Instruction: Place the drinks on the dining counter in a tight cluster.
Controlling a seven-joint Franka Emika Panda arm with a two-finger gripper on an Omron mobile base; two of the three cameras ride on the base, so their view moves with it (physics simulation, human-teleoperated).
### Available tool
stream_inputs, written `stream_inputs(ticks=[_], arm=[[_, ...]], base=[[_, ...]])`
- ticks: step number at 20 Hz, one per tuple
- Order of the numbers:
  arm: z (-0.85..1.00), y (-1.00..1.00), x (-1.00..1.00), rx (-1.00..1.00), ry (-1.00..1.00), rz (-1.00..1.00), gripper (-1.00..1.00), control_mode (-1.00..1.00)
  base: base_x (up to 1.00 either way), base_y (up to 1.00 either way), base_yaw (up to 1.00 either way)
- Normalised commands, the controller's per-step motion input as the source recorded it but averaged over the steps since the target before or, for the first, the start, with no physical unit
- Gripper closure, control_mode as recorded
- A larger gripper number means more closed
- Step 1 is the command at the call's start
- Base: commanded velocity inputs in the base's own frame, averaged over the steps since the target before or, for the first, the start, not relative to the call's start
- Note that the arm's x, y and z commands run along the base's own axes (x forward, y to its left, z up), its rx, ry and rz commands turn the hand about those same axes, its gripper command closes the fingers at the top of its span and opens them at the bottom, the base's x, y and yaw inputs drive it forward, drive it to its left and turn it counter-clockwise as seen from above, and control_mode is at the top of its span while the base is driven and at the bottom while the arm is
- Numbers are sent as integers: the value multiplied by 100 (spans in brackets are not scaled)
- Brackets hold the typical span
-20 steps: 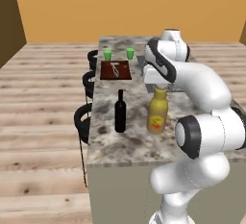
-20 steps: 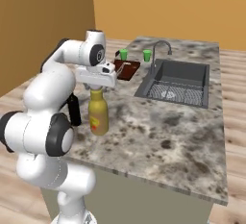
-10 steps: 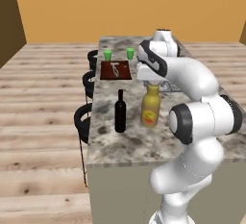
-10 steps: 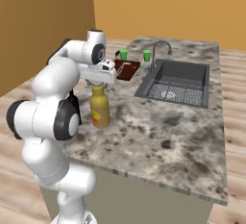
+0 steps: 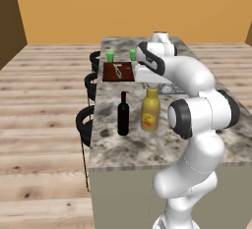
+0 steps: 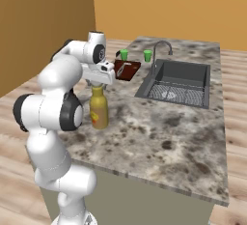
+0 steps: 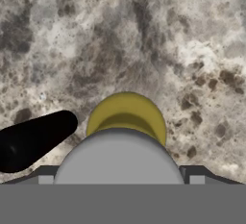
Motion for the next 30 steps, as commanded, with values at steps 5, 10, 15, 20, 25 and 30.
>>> stream_inputs(ticks=[5, 10, 15, 20, 25, 30], arm=[[-25, 0, 6, 0, 0, -7, 100, -100], [-25, 0, 5, 0, 0, -5, 100, -100], [-36, 0, 8, 0, 0, -3, 100, -100], [-10, 0, 0, 0, 0, -1, 100, -100], [0, 0, 0, 0, 0, 0, 100, -100], [0, 0, 0, 0, 0, 0, -100, -100]], base=[[0, 0, 0], [0, 0, 0], [0, 0, 0], [0, 0, 0], [0, 0, 0], [0, 0, 0]])
